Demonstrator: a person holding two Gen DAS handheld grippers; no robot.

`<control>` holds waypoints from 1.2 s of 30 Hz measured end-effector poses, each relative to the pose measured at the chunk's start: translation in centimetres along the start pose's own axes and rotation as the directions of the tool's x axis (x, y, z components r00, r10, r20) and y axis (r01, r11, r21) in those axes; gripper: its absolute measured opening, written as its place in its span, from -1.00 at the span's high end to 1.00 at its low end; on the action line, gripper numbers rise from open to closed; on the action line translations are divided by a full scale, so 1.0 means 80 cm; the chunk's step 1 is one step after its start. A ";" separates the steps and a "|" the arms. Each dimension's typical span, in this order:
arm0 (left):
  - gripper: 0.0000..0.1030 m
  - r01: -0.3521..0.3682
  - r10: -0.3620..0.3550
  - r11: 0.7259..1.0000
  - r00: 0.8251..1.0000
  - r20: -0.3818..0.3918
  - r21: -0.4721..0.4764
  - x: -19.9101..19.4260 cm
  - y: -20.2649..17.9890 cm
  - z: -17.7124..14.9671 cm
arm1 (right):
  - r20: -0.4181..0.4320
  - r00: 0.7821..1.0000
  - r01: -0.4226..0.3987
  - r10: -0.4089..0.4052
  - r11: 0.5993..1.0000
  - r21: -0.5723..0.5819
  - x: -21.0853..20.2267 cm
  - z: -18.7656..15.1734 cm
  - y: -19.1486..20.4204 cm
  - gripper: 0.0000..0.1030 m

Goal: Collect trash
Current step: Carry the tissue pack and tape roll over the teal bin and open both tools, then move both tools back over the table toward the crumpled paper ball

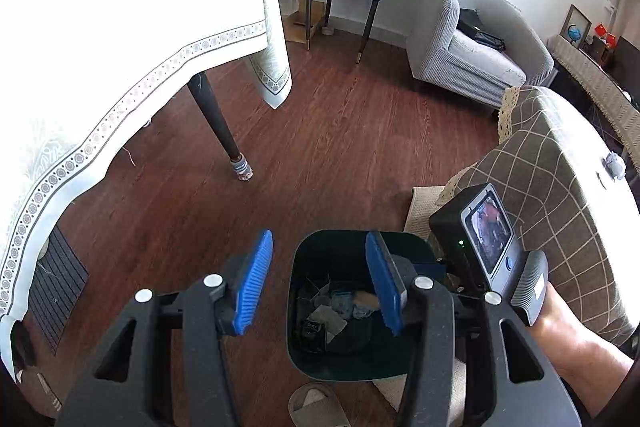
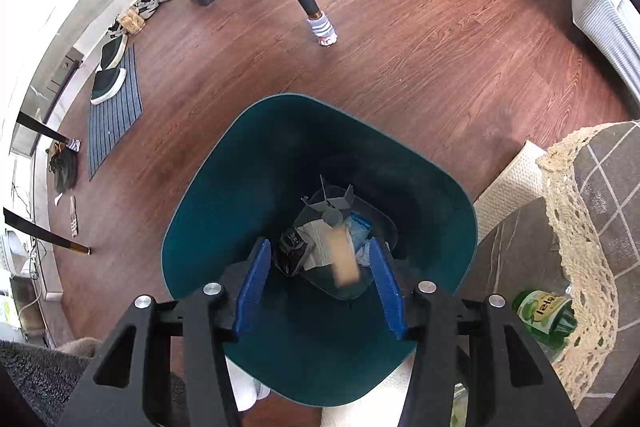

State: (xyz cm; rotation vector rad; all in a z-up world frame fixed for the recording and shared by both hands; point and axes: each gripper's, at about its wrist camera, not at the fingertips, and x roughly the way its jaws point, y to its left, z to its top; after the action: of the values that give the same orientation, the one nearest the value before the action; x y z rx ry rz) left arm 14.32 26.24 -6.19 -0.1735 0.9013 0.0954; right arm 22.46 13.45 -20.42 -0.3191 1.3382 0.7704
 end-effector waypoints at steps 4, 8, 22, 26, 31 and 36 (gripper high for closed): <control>0.00 0.004 -0.004 1.000 0.999 0.039 0.001 -0.016 -0.007 0.010 | 0.000 1.000 -0.001 0.001 1.000 -0.011 -0.006 -0.004 -0.002 -0.01; 0.00 0.020 -0.019 1.000 0.996 0.091 -0.013 -0.036 -0.010 0.019 | 0.024 1.000 -0.011 0.012 0.999 -0.032 -0.025 -0.007 0.003 -0.01; -0.04 0.017 -0.016 1.000 0.974 0.225 -0.004 -0.082 -0.041 0.046 | 0.167 0.984 -0.041 0.058 0.994 -0.106 -0.136 -0.025 0.029 -0.01; -0.04 0.028 -0.027 1.000 0.968 0.251 0.001 -0.092 -0.052 0.051 | 0.241 0.969 -0.034 0.056 0.995 -0.095 -0.180 -0.034 0.020 -0.01; -0.05 0.050 -0.052 0.999 0.963 0.266 0.015 -0.095 -0.077 0.056 | 0.333 0.942 -0.033 0.051 0.998 -0.059 -0.234 -0.046 -0.005 -0.01; -0.15 0.063 -0.077 0.996 0.959 0.272 0.060 -0.092 -0.118 0.058 | 0.406 0.913 -0.039 0.045 0.999 -0.022 -0.281 -0.061 -0.036 -0.01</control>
State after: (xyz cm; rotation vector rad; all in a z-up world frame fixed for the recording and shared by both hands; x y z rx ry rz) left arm 14.82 17.80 3.45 -0.1409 0.6191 0.0294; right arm 19.91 1.23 -0.88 -0.1284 0.9477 0.8301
